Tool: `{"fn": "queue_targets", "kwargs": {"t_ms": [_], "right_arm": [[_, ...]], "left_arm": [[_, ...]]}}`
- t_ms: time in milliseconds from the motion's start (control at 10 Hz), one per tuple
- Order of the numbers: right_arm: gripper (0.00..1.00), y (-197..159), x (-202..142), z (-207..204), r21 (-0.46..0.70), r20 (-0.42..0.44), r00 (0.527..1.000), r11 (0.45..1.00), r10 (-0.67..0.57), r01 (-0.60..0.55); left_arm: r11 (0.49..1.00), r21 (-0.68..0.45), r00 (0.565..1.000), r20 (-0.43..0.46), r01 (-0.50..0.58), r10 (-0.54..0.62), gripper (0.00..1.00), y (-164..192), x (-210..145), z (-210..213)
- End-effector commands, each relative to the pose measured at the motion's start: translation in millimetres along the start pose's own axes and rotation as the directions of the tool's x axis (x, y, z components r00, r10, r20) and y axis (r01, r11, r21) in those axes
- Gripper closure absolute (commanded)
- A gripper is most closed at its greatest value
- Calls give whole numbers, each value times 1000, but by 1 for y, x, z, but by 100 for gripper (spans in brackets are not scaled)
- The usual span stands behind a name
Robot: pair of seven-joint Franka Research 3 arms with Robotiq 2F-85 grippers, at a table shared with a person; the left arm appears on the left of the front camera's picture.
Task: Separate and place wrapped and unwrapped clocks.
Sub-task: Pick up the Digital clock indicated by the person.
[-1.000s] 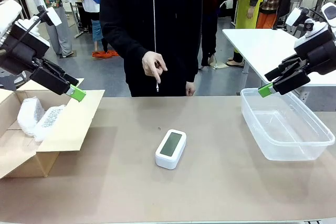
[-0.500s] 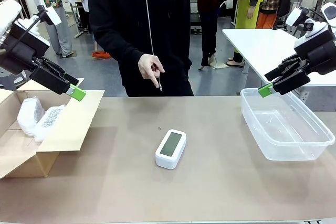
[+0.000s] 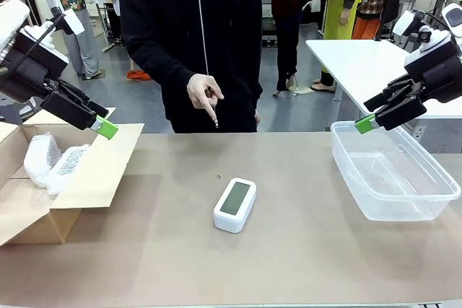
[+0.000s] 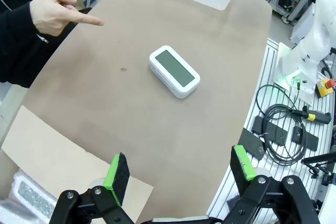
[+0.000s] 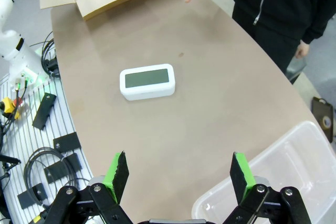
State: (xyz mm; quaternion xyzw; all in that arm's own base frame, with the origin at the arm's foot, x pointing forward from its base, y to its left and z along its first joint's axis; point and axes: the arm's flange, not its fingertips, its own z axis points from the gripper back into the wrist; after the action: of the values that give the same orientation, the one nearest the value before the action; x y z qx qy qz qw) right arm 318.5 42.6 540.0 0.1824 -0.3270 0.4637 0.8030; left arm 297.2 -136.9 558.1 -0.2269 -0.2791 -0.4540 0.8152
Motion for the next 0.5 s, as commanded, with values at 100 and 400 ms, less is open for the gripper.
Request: {"fn": "queue_targets", "kwargs": {"t_ms": [100,400], "right_arm": [[0,-3,0,-3,25,26,1000,1000,8,-8],[0,-3,0,-3,25,26,1000,1000,8,-8]], "left_arm": [[1000,7,1000,-3,-4,4,0,0,0,0],[1000,7,1000,-3,-4,4,0,0,0,0]]}}
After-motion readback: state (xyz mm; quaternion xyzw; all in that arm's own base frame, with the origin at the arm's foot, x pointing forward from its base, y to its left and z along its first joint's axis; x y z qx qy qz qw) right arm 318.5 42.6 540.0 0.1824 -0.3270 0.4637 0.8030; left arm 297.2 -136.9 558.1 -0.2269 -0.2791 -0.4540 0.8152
